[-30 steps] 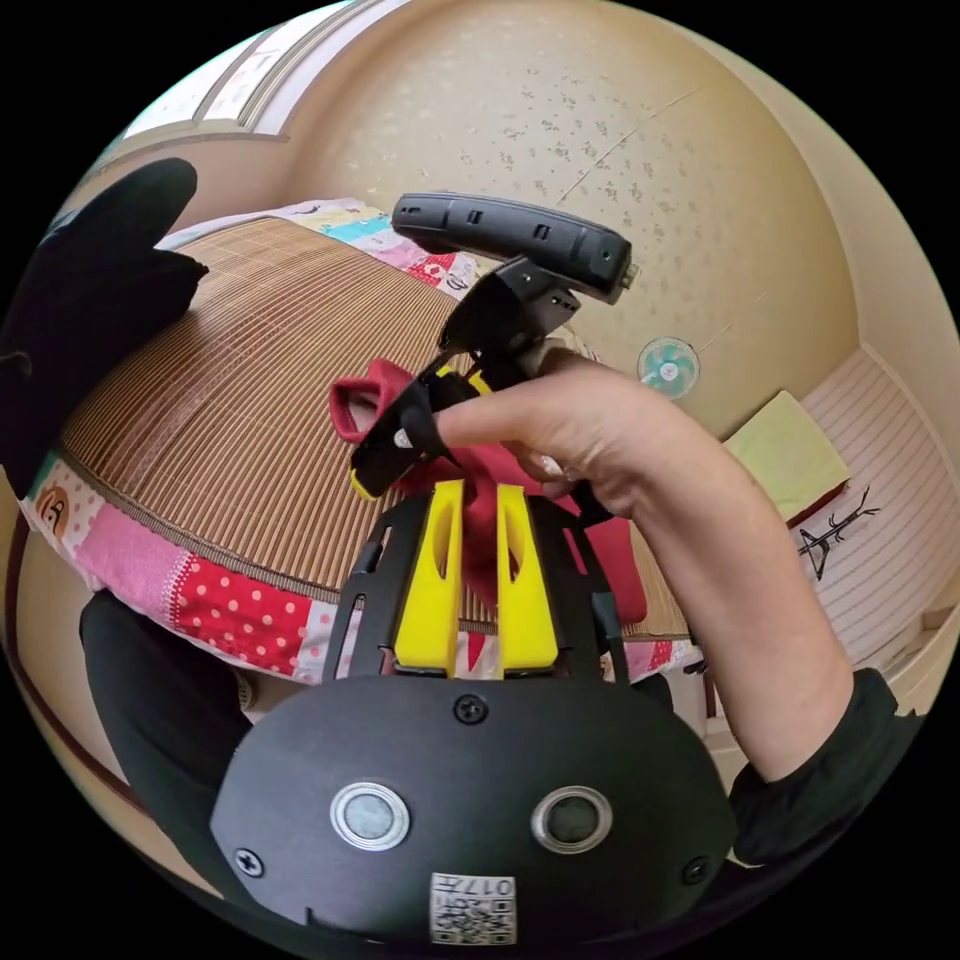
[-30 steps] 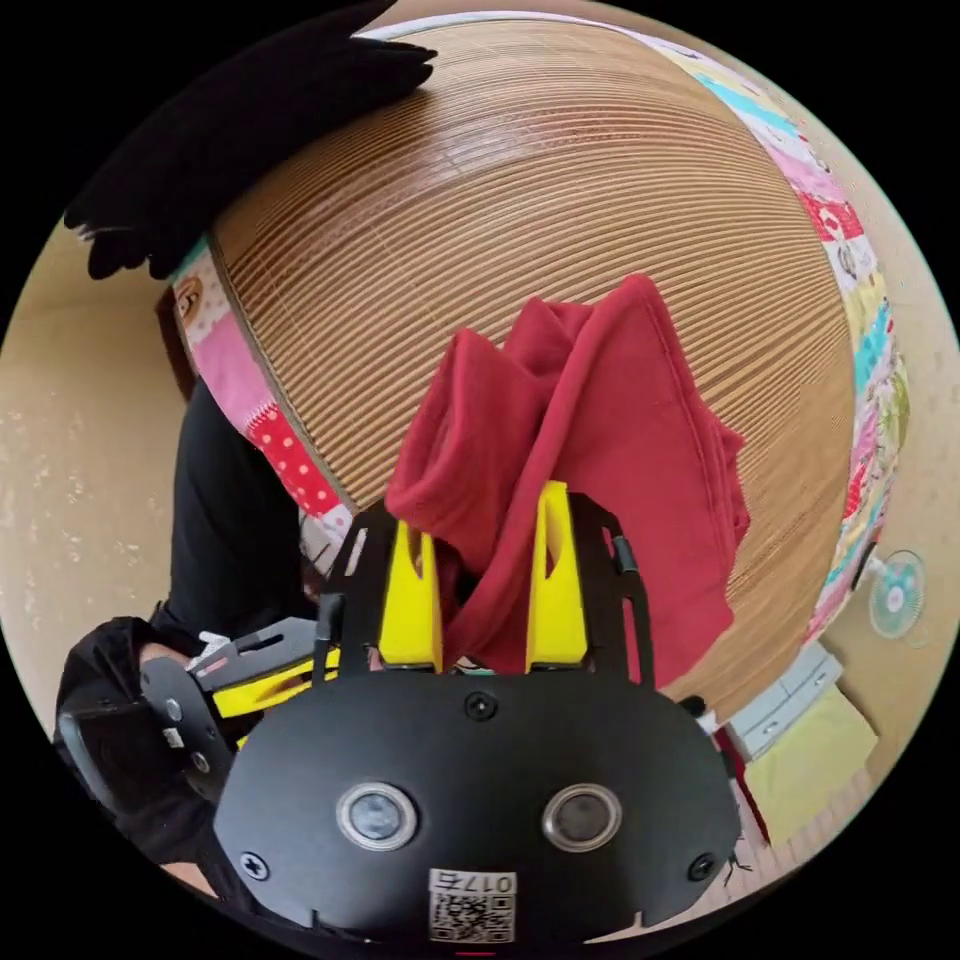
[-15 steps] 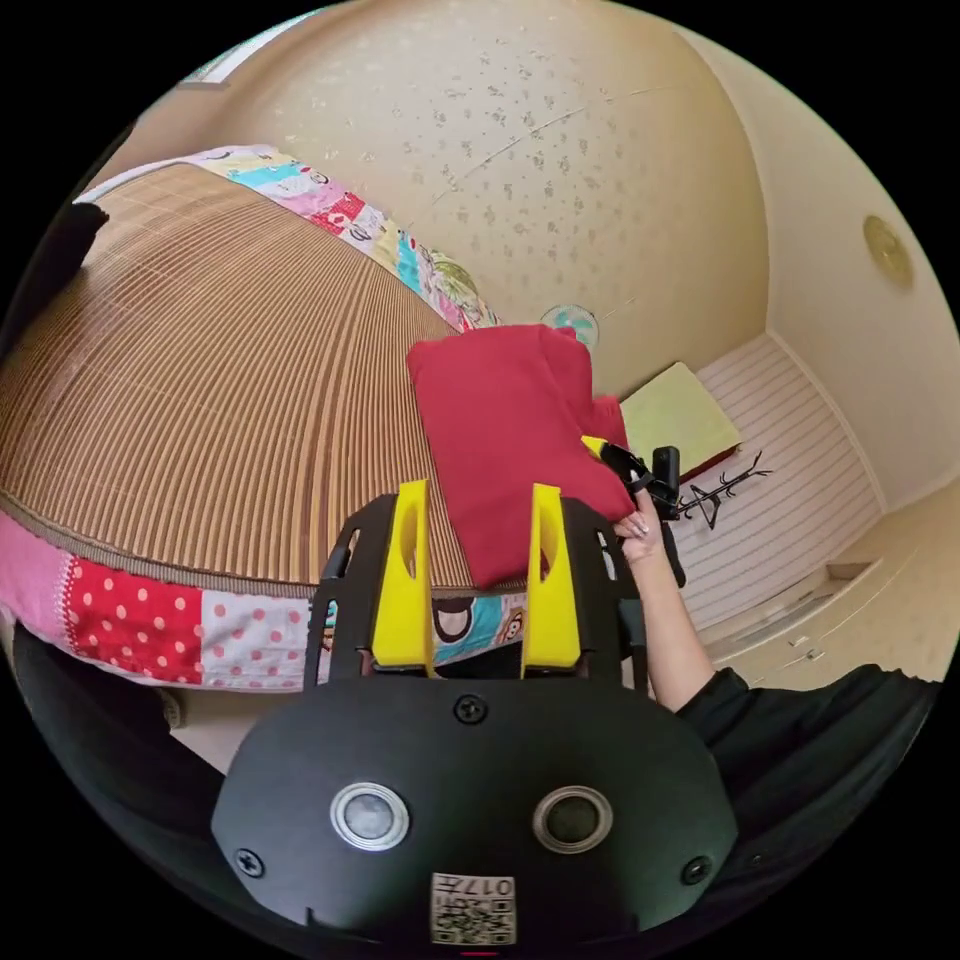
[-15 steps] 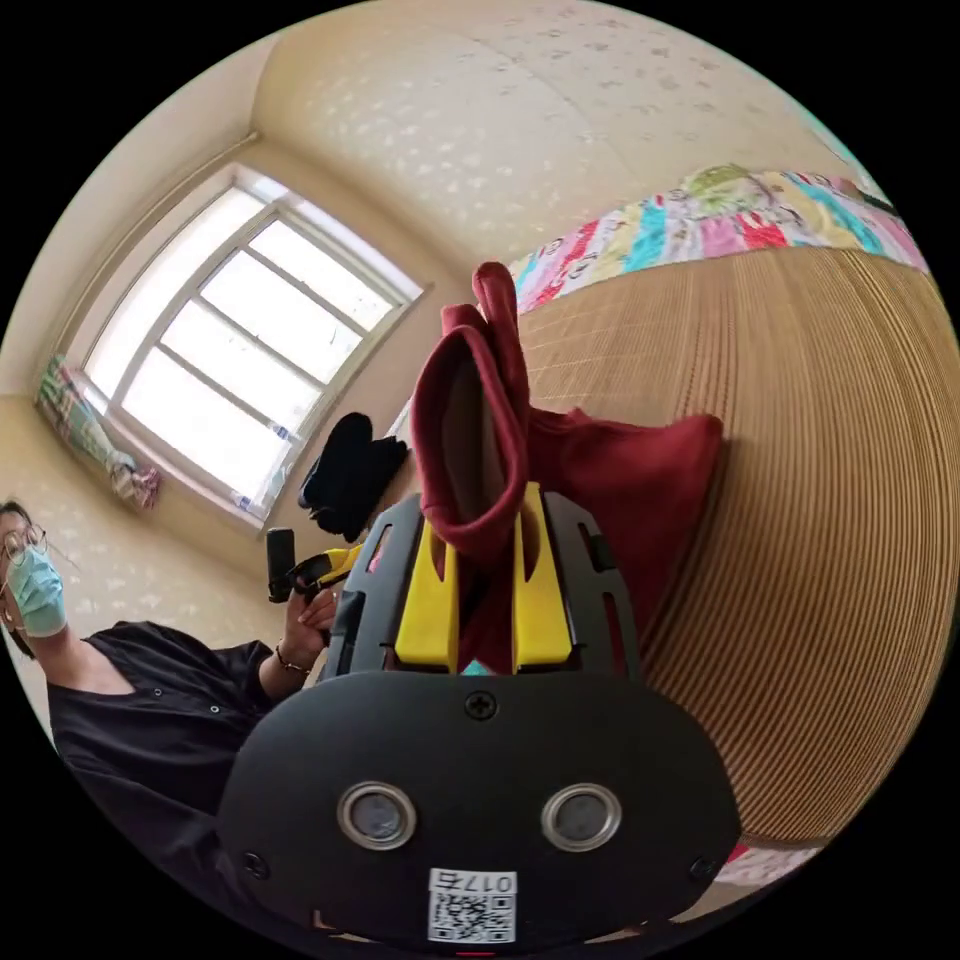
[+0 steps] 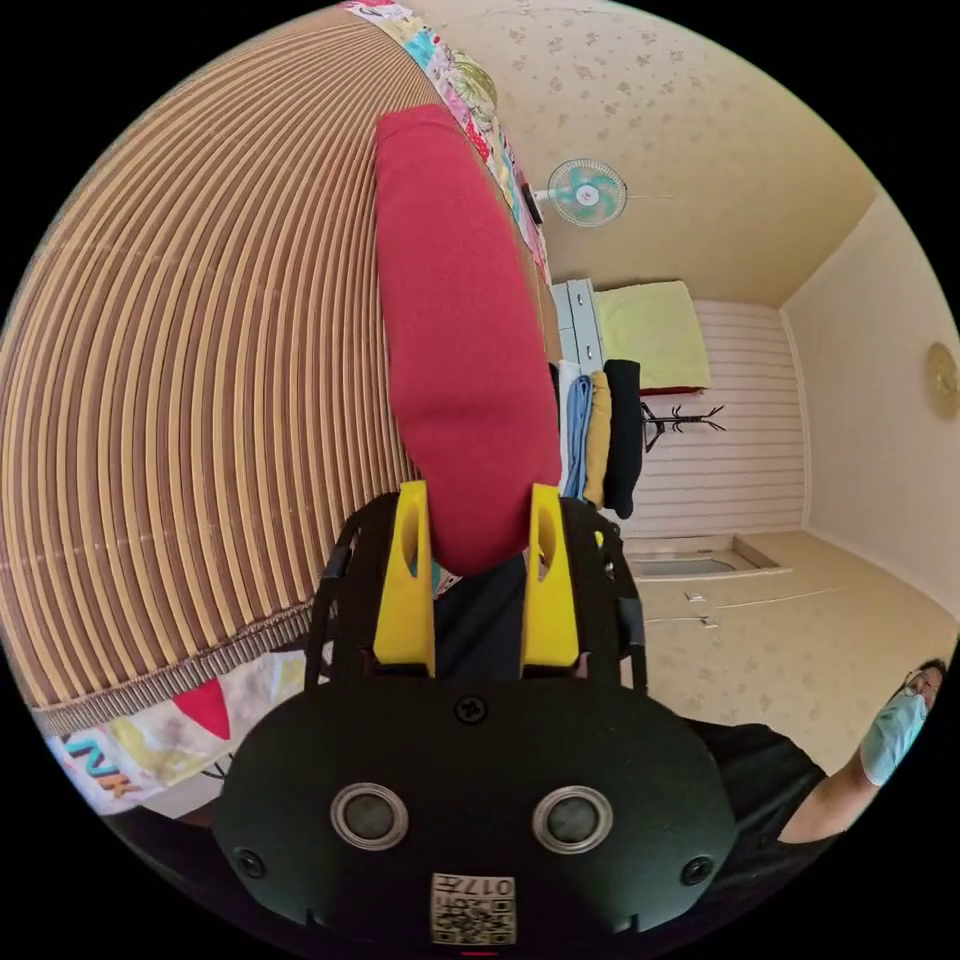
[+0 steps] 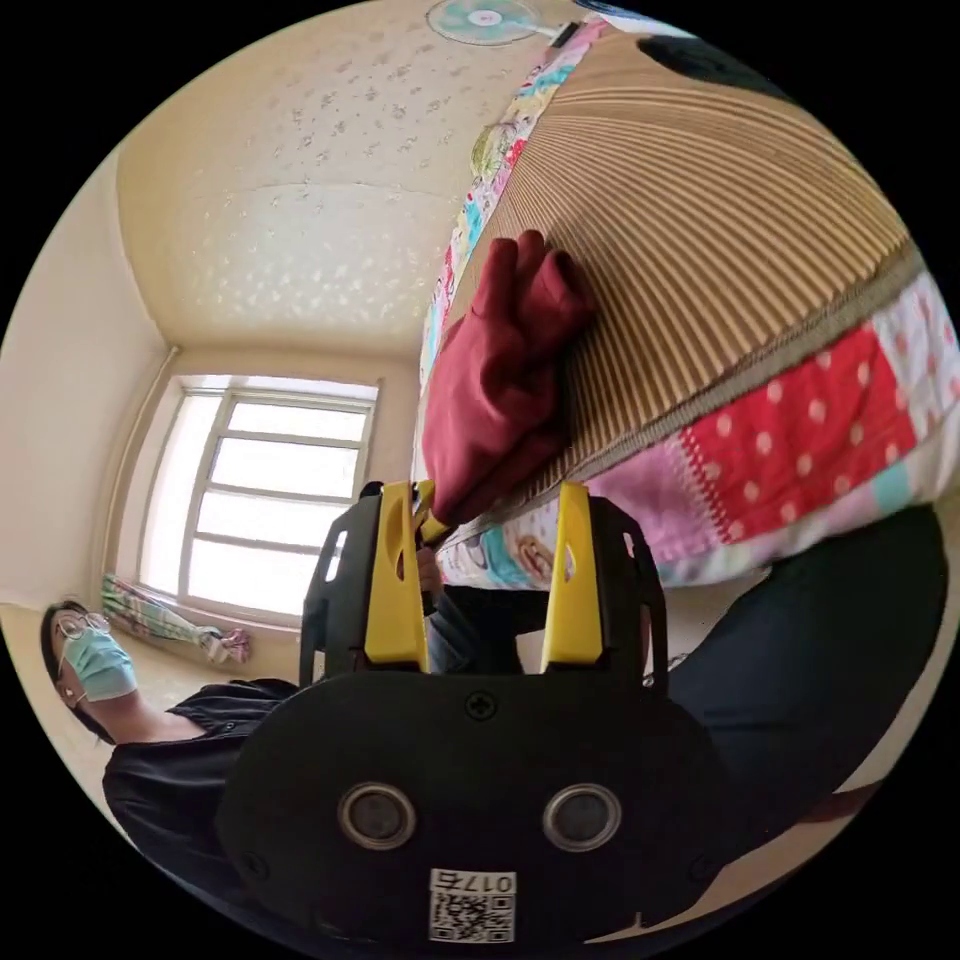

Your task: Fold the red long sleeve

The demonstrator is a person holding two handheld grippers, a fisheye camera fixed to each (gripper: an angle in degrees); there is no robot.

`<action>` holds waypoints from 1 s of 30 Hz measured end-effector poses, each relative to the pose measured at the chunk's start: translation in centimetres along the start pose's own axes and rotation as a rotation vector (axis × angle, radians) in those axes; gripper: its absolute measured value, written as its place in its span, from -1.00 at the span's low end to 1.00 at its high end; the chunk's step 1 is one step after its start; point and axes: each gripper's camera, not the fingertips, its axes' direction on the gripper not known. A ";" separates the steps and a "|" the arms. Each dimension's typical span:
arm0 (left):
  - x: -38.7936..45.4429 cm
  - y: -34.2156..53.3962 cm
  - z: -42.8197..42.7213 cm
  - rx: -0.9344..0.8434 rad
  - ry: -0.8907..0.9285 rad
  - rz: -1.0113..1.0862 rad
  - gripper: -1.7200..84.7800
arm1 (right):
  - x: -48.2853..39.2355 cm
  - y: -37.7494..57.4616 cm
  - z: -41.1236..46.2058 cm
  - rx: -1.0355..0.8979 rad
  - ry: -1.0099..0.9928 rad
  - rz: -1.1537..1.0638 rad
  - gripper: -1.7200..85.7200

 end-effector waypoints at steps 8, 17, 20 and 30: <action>6.8 9.5 -0.3 -0.144 0.020 0.179 -0.80 | -0.9 1.3 4.3 -0.032 -0.464 0.101 -0.42; 12.2 15.8 -3.4 -0.095 -0.164 0.486 -0.68 | -18.6 -4.6 -3.9 0.017 -0.327 -0.522 -0.51; 10.8 16.1 -2.5 -0.104 -0.208 0.465 -0.67 | -25.3 -8.0 -12.3 0.167 -0.313 -0.657 -0.54; 5.7 13.7 0.7 -0.071 -0.173 0.348 -0.67 | -27.8 -13.4 -39.6 0.530 -0.053 -0.474 -0.60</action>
